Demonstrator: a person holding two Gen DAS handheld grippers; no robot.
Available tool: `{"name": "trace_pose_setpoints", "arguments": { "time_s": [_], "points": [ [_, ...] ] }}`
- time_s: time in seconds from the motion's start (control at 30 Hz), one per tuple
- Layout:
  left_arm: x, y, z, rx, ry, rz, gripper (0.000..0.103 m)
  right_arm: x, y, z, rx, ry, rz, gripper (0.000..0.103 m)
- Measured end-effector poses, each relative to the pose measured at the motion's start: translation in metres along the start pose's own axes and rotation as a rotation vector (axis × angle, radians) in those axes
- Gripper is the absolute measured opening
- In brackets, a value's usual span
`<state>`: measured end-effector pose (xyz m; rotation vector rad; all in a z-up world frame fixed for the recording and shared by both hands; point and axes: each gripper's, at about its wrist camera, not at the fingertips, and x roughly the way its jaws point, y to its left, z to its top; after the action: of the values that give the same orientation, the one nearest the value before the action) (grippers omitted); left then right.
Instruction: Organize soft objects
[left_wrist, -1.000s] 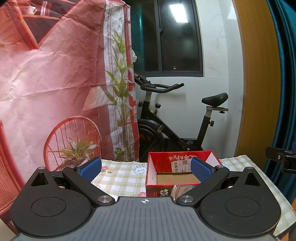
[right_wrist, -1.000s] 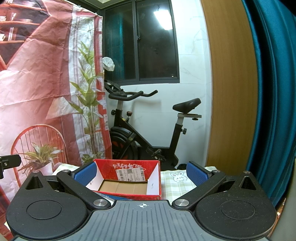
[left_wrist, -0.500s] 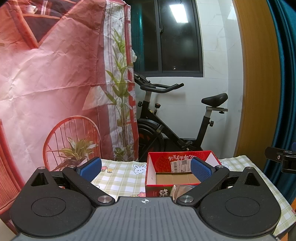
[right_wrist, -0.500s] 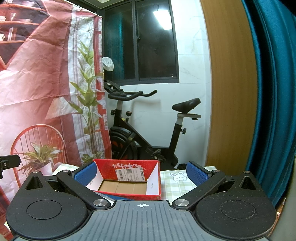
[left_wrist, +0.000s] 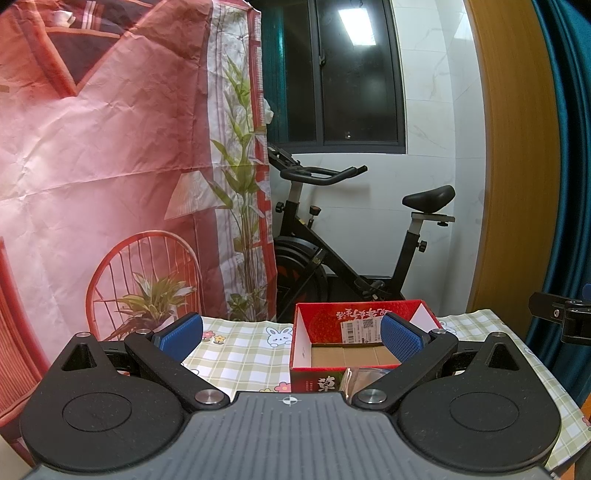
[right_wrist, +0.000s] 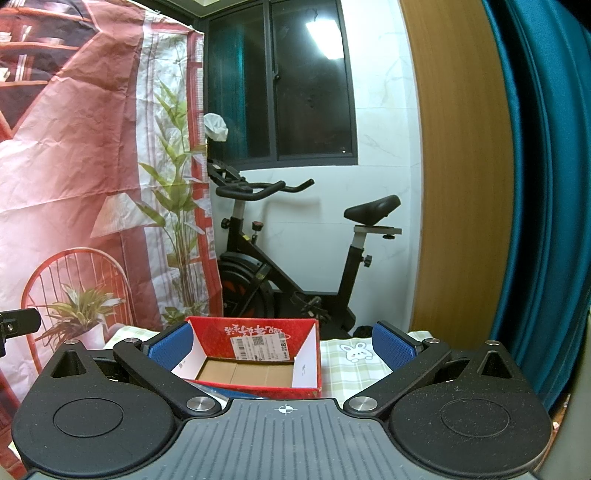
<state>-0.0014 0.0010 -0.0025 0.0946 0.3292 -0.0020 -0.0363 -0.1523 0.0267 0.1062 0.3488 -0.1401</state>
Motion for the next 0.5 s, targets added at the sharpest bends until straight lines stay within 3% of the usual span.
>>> {"name": "trace_pose_setpoints", "arguments": {
  "time_s": [0.5],
  "points": [
    [0.0009, 0.0012, -0.0003, -0.003, 0.001, -0.001, 0.103, 0.0003, -0.0003, 0.0014, 0.000, 0.001, 0.000, 0.103]
  ]
}}
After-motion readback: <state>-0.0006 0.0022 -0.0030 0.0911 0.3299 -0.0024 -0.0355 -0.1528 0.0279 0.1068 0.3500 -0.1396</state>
